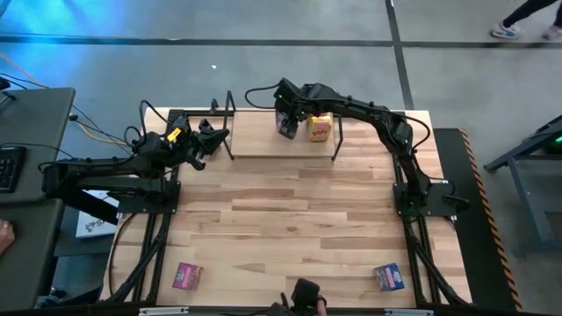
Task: Stack cereal on shelf
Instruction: Put the top right blue cereal box on the shelf
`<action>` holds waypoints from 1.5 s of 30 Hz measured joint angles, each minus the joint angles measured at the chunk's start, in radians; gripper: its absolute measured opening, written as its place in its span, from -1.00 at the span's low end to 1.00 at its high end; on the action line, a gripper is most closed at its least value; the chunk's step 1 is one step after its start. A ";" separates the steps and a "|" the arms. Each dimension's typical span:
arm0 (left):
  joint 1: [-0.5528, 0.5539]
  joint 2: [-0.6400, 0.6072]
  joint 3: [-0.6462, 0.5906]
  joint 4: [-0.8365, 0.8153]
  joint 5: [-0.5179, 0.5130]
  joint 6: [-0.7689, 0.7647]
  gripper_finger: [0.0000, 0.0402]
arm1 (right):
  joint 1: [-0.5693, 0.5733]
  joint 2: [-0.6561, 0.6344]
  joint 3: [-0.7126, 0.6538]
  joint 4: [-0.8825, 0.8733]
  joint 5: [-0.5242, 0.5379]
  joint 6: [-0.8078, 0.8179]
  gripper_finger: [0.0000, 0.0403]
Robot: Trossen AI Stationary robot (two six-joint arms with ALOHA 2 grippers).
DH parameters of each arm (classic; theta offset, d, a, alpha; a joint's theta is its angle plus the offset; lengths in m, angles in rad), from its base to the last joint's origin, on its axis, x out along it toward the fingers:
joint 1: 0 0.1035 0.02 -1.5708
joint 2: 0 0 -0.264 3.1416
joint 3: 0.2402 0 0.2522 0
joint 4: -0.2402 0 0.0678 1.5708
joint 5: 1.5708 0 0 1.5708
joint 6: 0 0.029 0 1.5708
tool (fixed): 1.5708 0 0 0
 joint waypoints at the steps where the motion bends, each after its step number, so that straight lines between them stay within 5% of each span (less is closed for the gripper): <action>1: 0.000 0.000 0.000 0.000 0.000 0.000 -1.00 | 0.000 0.000 0.000 -0.002 0.001 -0.015 0.11; 18: 0.000 0.000 0.000 -0.008 0.000 0.002 -1.00 | 0.024 0.000 0.000 -0.018 0.178 -0.248 0.11; 32: 0.000 0.000 0.000 -0.009 0.000 0.000 -1.00 | 0.015 0.000 0.000 -0.001 0.124 -0.416 0.11; 45: 0.000 0.000 0.000 -0.008 -0.001 -0.001 -1.00 | -0.073 0.000 0.000 0.031 -0.086 -0.417 0.04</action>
